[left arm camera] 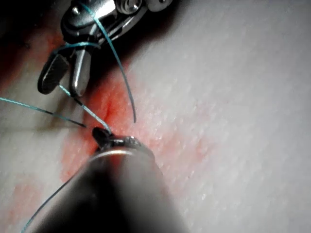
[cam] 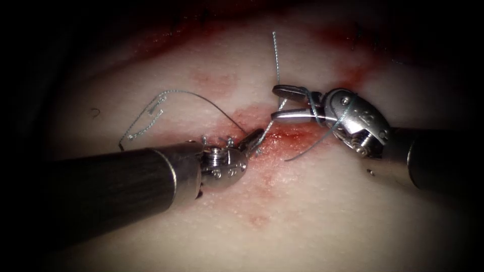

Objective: Wound Closure

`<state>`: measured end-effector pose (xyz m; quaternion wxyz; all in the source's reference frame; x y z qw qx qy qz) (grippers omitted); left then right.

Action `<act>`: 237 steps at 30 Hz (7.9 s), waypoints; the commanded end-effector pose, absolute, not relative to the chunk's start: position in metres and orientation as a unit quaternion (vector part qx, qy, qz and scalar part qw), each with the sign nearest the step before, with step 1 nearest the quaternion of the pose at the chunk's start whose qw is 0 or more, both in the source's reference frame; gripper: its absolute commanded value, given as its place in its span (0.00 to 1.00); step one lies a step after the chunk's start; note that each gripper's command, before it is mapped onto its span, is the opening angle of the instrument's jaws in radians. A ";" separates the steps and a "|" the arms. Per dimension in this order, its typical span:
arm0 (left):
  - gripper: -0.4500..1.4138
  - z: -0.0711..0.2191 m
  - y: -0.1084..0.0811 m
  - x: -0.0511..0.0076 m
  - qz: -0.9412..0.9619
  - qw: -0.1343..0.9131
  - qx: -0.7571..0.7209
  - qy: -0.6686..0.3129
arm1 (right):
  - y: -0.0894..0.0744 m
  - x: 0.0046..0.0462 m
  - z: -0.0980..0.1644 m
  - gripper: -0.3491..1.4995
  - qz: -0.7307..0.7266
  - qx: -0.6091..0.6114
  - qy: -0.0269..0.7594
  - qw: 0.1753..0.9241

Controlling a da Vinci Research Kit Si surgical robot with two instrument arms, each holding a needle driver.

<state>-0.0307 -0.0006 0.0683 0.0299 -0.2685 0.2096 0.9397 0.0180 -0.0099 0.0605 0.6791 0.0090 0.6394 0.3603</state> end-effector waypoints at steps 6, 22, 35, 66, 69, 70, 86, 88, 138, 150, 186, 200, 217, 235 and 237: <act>0.00 0.068 -0.001 -0.0328 0.943 0.034 -0.263 0.203 | -0.011 0.0205 0.061 0.47 0.414 0.045 0.635 0.651; 0.00 0.069 0.001 -0.0316 0.946 0.049 -0.248 0.203 | -0.009 0.0205 0.060 0.70 0.604 0.005 0.497 0.623; 0.00 0.070 0.005 -0.0318 0.948 0.059 -0.243 0.198 | -0.007 0.0217 0.063 0.78 0.648 0.015 0.434 0.626; 0.00 0.071 0.006 -0.0304 0.949 0.069 -0.236 0.196 | -0.007 0.0220 0.065 0.00 0.674 -0.044 0.385 0.630; 0.00 0.071 0.006 -0.0298 0.950 0.070 -0.233 0.197 | -0.008 0.0209 0.065 0.00 0.663 -0.065 0.404 0.627; 0.00 0.071 0.006 -0.0295 0.950 0.073 -0.232 0.196 | -0.008 0.0206 0.064 0.00 0.660 -0.067 0.411 0.625; 0.00 0.074 0.012 -0.0274 0.955 0.082 -0.215 0.190 | -0.017 0.0203 0.064 0.00 0.573 -0.092 0.497 0.645; 0.00 0.074 0.012 -0.0274 0.955 0.082 -0.213 0.189 | -0.018 0.0206 0.064 0.00 0.563 -0.098 0.499 0.651; 0.00 0.075 0.038 -0.0237 0.945 0.120 -0.199 0.230 | -0.027 0.0202 0.057 0.00 0.504 -0.056 0.468 0.723; 0.00 0.074 0.043 -0.0231 0.934 0.114 -0.181 0.286 | -0.027 0.0203 0.057 0.00 0.491 -0.056 0.481 0.724; 0.00 0.072 0.049 -0.0218 0.905 0.111 -0.150 0.384 | -0.041 0.0209 0.058 0.00 0.437 0.029 0.421 0.794; 0.00 0.072 0.045 -0.0221 0.914 0.105 -0.160 0.358 | -0.038 0.0206 0.059 0.16 0.438 0.008 0.468 0.768; 0.00 0.062 0.024 -0.0237 0.936 0.050 -0.198 0.286 | -0.033 0.0183 0.057 0.93 0.444 0.006 0.518 0.731; 0.00 0.059 0.008 -0.0230 0.940 0.025 -0.220 0.258 | -0.018 0.0163 0.055 0.00 0.387 0.087 0.572 0.718; 0.00 0.059 0.007 -0.0232 0.941 0.024 -0.226 0.250 | -0.017 0.0163 0.057 0.00 0.383 0.086 0.579 0.714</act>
